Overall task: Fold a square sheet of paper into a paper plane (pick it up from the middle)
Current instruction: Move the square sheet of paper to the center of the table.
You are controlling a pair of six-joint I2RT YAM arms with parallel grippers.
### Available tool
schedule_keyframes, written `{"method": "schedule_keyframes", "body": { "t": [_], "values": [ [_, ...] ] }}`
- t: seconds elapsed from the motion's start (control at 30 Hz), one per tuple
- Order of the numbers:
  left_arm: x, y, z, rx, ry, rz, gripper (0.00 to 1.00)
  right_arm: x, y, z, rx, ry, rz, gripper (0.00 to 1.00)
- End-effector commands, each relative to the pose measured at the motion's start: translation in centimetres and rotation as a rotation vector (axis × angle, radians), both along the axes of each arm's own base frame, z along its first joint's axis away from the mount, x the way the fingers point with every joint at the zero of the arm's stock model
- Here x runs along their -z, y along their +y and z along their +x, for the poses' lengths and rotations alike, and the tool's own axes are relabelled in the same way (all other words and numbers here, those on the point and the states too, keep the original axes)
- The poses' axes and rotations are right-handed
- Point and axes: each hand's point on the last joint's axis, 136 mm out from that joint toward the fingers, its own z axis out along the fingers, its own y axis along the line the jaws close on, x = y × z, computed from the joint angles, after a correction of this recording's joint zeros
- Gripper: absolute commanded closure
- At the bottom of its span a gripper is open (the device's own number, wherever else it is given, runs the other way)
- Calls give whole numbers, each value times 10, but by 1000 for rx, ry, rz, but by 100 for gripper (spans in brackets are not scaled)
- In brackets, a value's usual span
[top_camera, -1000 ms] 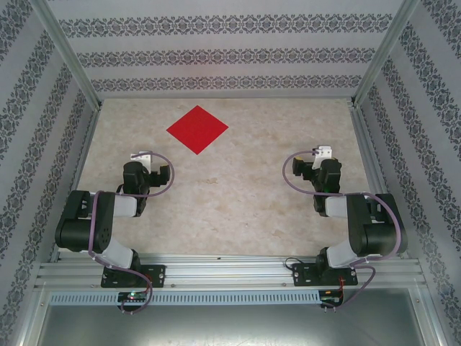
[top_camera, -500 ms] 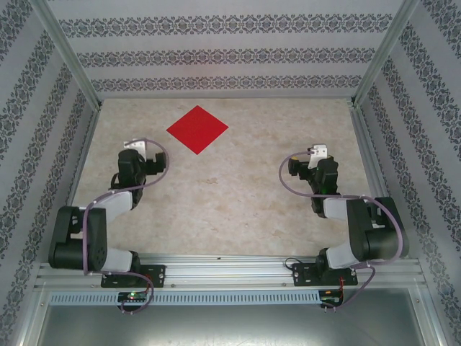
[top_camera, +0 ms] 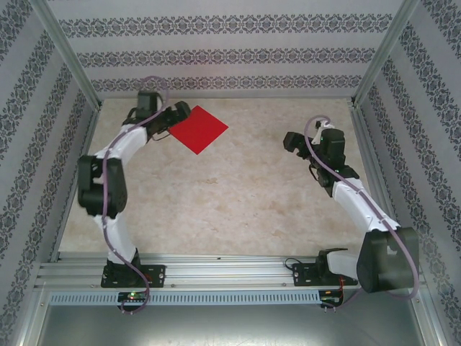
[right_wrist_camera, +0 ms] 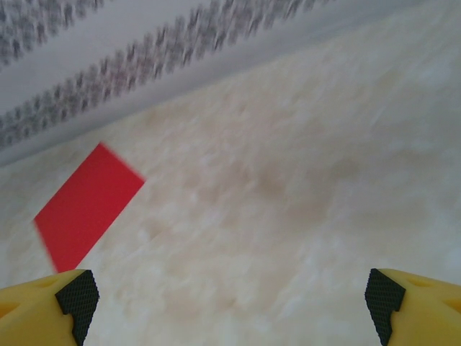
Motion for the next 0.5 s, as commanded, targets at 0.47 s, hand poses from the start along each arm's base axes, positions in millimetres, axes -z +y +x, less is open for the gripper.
{"method": "schedule_keyframes", "body": {
  "t": [0.47],
  "values": [
    [95,-71,15,129,403,-48,0,49,90,-7,-181,302,88,2]
  ]
}}
